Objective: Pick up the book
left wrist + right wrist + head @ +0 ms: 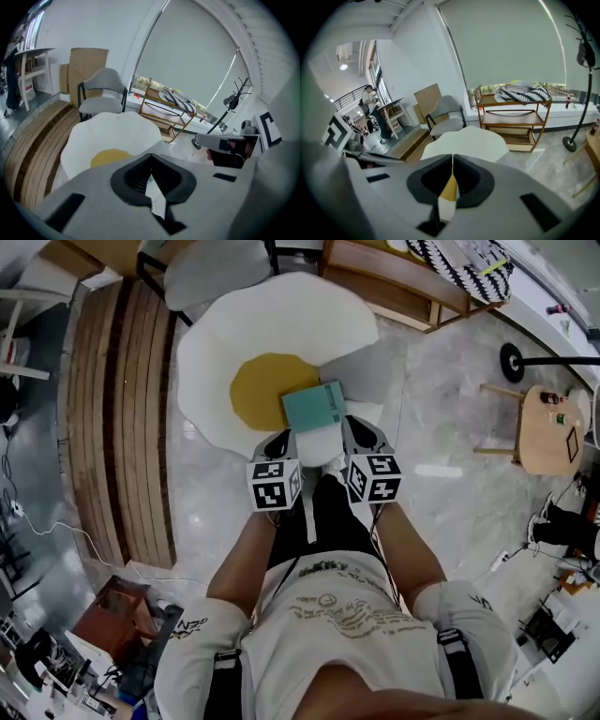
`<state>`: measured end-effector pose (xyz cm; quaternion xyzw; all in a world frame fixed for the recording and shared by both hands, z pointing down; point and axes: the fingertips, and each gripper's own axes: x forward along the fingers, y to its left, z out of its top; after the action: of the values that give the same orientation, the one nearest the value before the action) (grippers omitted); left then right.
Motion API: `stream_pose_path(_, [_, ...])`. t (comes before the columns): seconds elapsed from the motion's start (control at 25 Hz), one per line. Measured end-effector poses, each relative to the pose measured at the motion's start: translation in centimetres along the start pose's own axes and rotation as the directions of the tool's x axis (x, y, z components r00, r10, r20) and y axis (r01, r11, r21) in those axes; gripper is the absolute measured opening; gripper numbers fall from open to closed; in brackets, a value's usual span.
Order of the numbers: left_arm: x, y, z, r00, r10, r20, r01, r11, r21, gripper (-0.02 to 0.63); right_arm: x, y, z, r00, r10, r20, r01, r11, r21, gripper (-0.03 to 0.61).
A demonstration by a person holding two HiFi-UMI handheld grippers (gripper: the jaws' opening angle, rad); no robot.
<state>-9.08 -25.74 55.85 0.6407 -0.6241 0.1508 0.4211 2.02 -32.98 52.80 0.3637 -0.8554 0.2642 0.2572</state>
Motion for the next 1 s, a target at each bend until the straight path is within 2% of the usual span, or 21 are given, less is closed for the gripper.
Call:
stream_pose_path(0.28, [5.4, 3.9, -5.7, 0.995, 0.002, -0.096, -0.002, 1.0, 0.007, 0.02, 5.5, -0.8, -7.0, 0.995, -0.025, -0.096, 0.025, 1.0, 0.004, 0.029])
stream_pose_path(0.44, [8.4, 5.4, -8.5, 0.991, 0.003, -0.135, -0.004, 1.0, -0.005, 0.02, 8.5, -2.7, -10.3, 0.99, -0.038, -0.139, 0.037, 0.999, -0.014, 0.029])
stream_pose_path(0.56, [10.7, 6.8, -10.8, 0.987, -0.002, -0.162, 0.002, 1.0, 0.0, 0.02, 11.2, -4.0, -13.2, 0.984, -0.037, -0.174, 0.039, 0.999, 0.009, 0.029])
stream_pose_path(0.84, [15.6, 8.8, -16.4, 0.974, -0.021, -0.224, 0.022, 1.0, 0.005, 0.02, 16.5, -9.7, -20.6, 0.97, -0.11, -0.217, 0.141, 0.981, 0.131, 0.031])
stream_pose_path(0.92, [17.1, 9.0, -17.9, 0.969, -0.031, -0.244, 0.036, 0.999, 0.015, 0.02, 17.5, -11.3, -22.7, 0.97, -0.089, -0.224, 0.142, 0.962, 0.234, 0.031])
stream_pose_path(1.0, [18.3, 9.2, -19.4, 0.964, -0.043, -0.261, 0.047, 0.999, 0.012, 0.02, 18.2, -12.4, -24.8, 0.976, -0.053, -0.212, 0.133, 0.913, 0.385, 0.031])
